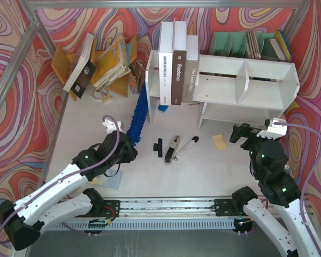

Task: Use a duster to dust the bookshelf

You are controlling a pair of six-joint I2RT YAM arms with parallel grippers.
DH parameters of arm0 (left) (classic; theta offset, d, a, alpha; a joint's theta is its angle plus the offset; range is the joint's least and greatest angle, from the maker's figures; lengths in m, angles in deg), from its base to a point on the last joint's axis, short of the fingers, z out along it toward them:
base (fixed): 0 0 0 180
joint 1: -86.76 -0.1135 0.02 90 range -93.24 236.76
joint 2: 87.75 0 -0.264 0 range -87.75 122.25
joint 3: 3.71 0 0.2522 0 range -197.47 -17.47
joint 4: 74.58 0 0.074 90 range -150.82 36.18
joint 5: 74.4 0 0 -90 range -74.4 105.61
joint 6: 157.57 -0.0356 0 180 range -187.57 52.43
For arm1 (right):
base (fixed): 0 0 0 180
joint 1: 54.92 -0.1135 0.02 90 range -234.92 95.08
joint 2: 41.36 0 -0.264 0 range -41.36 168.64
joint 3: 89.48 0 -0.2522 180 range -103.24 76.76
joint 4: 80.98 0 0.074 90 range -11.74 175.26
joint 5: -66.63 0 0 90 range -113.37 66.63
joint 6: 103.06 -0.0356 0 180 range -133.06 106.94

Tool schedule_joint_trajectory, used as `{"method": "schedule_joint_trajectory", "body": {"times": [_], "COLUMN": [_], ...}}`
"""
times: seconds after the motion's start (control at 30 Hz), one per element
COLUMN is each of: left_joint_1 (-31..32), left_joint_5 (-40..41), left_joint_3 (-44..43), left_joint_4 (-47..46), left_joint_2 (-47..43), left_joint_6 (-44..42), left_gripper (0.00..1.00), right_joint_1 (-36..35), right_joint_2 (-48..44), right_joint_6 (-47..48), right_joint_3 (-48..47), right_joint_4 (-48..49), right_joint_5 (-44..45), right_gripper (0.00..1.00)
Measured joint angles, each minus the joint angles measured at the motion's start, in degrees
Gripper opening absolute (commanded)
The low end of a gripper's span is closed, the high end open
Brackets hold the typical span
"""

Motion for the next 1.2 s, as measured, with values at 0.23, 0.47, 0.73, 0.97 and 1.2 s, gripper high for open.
{"method": "schedule_joint_trajectory", "body": {"times": [0.23,0.47,0.73,0.97,1.2], "left_joint_1": [-1.14,-1.16,-1.36,-1.36,-1.36], "left_joint_5": [-0.04,-2.99,-6.1,-9.22,-9.38], "left_joint_3": [-7.89,-8.24,1.46,13.44,15.76], "left_joint_4": [2.43,0.09,-4.11,-12.24,-15.08], "left_joint_2": [-4.44,-6.6,-5.97,-2.62,-3.15], "left_joint_6": [-2.25,-2.4,1.38,5.64,6.1], "left_gripper": [0.0,0.0,0.0,0.0,0.0], "right_joint_1": [0.0,0.0,0.0,0.0,0.0], "right_joint_2": [0.0,0.0,0.0,0.0,0.0], "right_joint_6": [0.0,0.0,0.0,0.0,0.0], "right_joint_3": [0.0,0.0,0.0,0.0,0.0], "right_joint_4": [0.0,0.0,0.0,0.02,0.02], "right_joint_5": [0.0,0.0,0.0,0.0,0.0], "right_gripper": [0.91,0.91,0.91,0.91,0.91]}}
